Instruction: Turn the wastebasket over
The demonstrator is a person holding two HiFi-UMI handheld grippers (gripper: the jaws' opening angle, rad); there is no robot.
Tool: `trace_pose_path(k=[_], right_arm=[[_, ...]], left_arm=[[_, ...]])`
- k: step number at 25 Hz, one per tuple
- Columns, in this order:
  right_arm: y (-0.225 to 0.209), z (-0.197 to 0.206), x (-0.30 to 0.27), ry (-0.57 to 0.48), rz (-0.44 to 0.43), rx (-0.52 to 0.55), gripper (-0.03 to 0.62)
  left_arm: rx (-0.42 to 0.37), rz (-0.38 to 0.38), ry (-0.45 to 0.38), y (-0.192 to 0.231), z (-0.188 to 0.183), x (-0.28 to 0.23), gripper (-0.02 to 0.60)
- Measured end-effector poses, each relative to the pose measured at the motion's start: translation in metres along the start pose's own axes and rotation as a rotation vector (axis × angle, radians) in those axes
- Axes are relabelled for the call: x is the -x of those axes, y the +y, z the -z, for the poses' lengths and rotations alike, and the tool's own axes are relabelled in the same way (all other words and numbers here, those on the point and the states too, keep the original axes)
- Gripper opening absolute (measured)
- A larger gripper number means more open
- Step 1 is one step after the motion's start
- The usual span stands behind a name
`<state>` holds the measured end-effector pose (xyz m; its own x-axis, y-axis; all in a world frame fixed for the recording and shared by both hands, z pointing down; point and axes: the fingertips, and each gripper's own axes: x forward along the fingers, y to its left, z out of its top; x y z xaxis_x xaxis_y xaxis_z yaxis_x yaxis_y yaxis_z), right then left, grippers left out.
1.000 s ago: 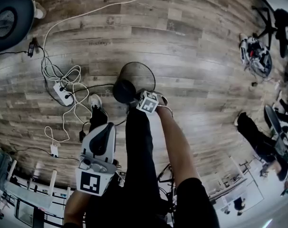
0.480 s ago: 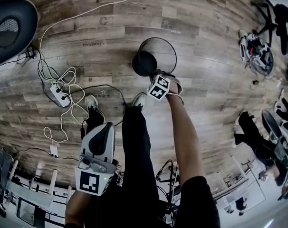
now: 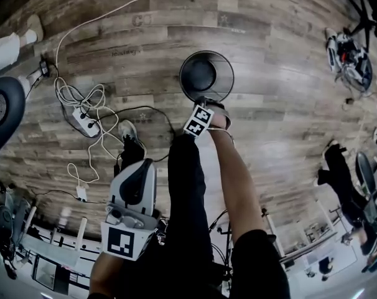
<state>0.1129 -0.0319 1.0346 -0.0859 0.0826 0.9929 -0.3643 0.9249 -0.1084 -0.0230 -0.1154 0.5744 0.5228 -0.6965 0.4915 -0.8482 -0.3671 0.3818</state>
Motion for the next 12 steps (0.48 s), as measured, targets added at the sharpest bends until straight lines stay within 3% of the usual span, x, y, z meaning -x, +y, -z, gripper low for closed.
trace_pose_path(k=[4, 12], right_arm=[[0.014, 0.0, -0.012, -0.019, 0.011, -0.058, 0.049], [0.032, 0.005, -0.024, -0.019, 0.04, -0.052, 0.049]], left_arm=[[-0.01, 0.002, -0.002, 0.003, 0.003, 0.001, 0.034], [-0.003, -0.025, 0.0, 0.013, 0.012, 0.013, 0.034]])
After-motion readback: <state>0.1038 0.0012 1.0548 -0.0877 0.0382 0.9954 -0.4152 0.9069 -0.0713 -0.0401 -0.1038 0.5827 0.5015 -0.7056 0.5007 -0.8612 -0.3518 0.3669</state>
